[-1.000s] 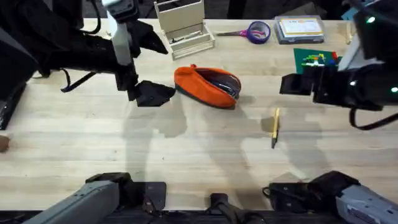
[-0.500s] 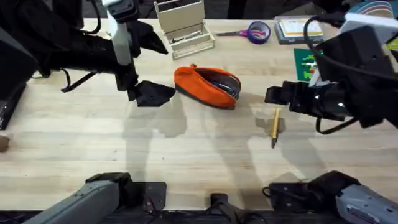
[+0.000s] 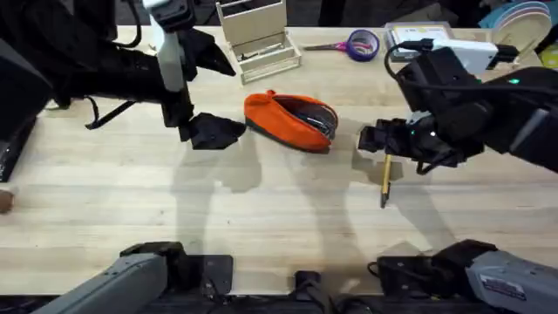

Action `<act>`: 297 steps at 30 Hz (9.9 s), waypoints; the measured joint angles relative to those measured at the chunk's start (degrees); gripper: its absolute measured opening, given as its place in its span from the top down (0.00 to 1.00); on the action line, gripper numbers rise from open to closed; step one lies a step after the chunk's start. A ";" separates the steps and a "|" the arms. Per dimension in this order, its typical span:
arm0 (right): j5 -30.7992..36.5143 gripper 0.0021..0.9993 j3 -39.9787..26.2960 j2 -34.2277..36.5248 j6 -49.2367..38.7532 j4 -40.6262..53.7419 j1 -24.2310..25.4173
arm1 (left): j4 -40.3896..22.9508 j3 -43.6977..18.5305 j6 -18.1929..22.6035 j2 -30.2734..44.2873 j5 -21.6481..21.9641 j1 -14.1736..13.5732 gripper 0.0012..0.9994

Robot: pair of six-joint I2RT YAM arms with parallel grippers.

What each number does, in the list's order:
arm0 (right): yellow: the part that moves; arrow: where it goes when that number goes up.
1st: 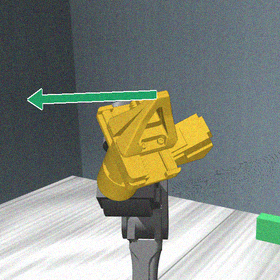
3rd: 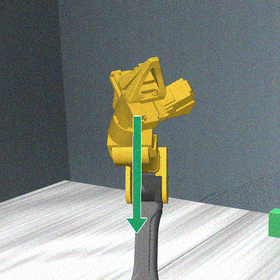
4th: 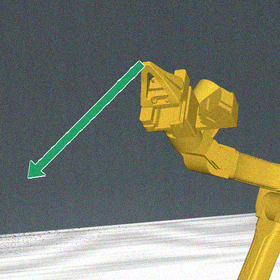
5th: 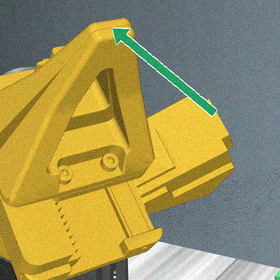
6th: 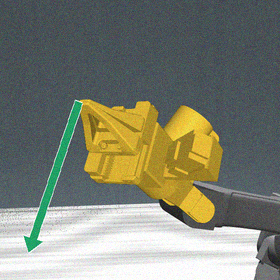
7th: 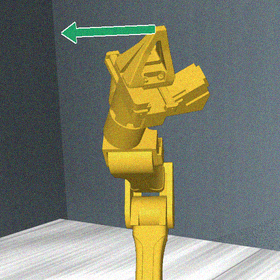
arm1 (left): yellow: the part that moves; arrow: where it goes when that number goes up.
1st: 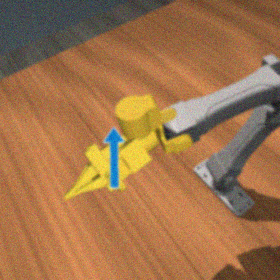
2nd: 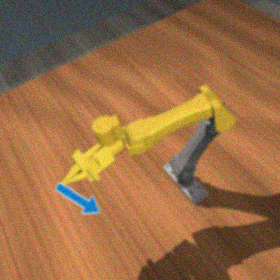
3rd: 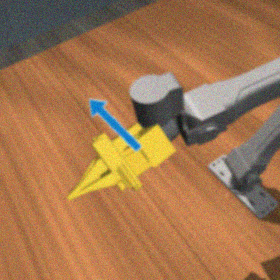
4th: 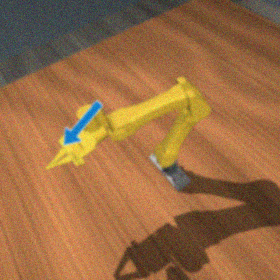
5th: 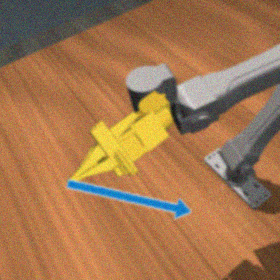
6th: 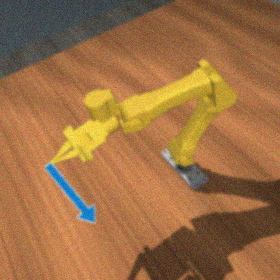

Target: Unzip the bag, pick up the pens from the table one at a time and place them inside, then zip the bag closed.

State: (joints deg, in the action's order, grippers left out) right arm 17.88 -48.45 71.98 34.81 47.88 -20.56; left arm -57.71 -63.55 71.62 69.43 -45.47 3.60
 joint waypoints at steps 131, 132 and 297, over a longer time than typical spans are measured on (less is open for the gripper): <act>-25.69 0.97 -12.22 14.64 -61.89 -29.78 -10.25 | 0.02 0.00 0.02 0.00 0.00 0.00 0.01; -25.69 0.97 -12.22 14.75 -61.90 -29.53 -10.54 | 0.02 0.00 0.02 0.00 0.00 0.00 0.01; -26.54 0.00 -36.11 25.70 -18.07 -21.90 -14.69 | 4.54 0.00 19.80 30.16 -12.56 15.13 0.01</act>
State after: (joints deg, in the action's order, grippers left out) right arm -8.65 -84.55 97.68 16.74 25.98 -35.24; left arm -53.17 -63.55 91.42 99.59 -58.03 18.72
